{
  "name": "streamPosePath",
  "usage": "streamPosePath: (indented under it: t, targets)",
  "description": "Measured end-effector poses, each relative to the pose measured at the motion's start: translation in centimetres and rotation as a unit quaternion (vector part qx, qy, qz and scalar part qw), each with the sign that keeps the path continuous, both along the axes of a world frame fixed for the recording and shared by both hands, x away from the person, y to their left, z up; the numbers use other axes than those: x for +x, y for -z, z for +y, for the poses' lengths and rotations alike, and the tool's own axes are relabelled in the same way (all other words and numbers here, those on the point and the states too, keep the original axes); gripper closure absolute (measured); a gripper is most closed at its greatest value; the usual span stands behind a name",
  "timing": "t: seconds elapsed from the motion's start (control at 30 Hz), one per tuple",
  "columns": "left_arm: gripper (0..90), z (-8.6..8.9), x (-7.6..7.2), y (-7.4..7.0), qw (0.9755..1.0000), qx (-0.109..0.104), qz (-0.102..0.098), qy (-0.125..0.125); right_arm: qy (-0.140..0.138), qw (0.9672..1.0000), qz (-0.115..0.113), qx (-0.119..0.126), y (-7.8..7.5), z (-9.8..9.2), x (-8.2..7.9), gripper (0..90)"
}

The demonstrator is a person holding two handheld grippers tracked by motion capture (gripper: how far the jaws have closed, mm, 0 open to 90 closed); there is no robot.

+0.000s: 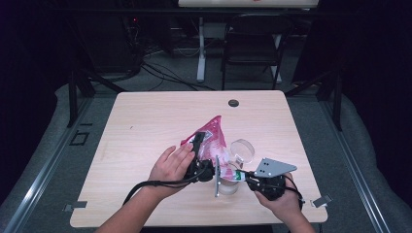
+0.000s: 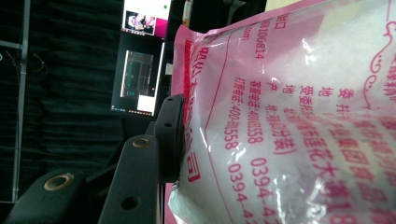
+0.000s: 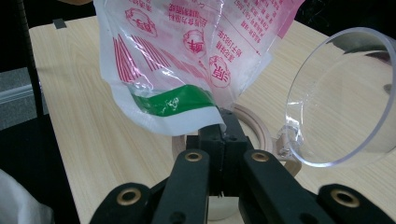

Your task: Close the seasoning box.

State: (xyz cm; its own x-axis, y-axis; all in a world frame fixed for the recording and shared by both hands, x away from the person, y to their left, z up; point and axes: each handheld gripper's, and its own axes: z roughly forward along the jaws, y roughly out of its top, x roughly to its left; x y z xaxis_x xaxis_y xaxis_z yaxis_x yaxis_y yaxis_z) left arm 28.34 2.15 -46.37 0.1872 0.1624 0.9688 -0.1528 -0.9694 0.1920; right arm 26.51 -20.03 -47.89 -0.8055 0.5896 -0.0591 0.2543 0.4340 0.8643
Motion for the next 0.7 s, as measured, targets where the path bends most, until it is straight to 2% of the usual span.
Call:
streamPosePath:
  t: [0.7]
  targets:
    - [62.4, -0.06, -0.08, -0.23, 1.0000, -0.005, -0.004, 0.003, 0.002, 1.0000, 0.001, 0.000, 0.09, -0.06, 0.03, 90.0]
